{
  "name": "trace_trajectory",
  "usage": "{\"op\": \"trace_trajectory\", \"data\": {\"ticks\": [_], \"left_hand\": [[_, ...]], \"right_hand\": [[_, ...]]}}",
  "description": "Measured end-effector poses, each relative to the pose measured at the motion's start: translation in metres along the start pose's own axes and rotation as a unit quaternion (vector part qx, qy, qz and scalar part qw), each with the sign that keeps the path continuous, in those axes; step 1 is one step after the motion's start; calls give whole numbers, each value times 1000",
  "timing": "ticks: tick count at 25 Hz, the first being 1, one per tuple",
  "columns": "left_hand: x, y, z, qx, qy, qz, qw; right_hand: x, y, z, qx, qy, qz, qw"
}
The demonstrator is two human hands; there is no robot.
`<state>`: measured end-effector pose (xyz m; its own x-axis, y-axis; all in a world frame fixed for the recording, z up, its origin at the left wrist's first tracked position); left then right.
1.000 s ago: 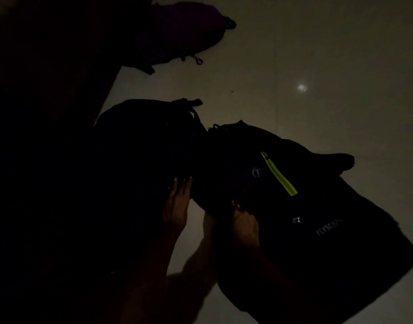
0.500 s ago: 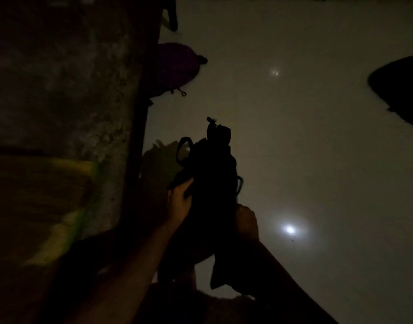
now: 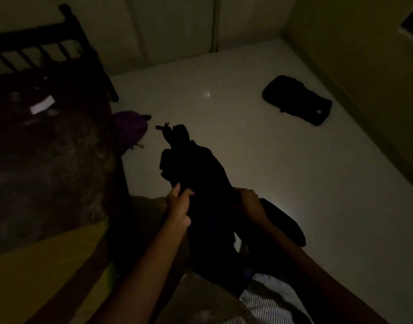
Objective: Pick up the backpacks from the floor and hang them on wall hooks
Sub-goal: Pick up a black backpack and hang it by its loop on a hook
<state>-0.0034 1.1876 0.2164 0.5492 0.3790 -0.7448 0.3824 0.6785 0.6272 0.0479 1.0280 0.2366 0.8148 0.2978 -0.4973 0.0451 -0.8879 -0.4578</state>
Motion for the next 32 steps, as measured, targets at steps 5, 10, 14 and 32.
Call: {"op": "trace_trajectory", "data": {"ticks": [5, 10, 14, 32], "left_hand": [[27, 43, 96, -26, -27, 21, 999], [70, 82, 220, -22, -48, 17, 998], [118, 106, 328, -32, -67, 10, 997], [368, 154, 872, 92, -167, -84, 978]], "right_hand": [[44, 15, -56, 156, 102, 14, 982], [124, 45, -156, 201, 127, -13, 971], [203, 86, -245, 168, 131, -13, 977], [544, 307, -592, 121, 294, 179, 931]]}}
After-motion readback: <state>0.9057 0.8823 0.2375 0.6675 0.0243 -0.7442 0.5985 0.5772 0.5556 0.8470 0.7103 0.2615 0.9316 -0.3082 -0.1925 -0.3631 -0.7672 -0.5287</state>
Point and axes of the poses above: each hand's wrist, its own x-axis towards the middle knuckle, its own z-axis out of the palm, y = z × x, the point moved 4 cm from there along x, towards the middle knuckle, and after that the axes turned 11 degrees about -x, right-handed, at the moved point
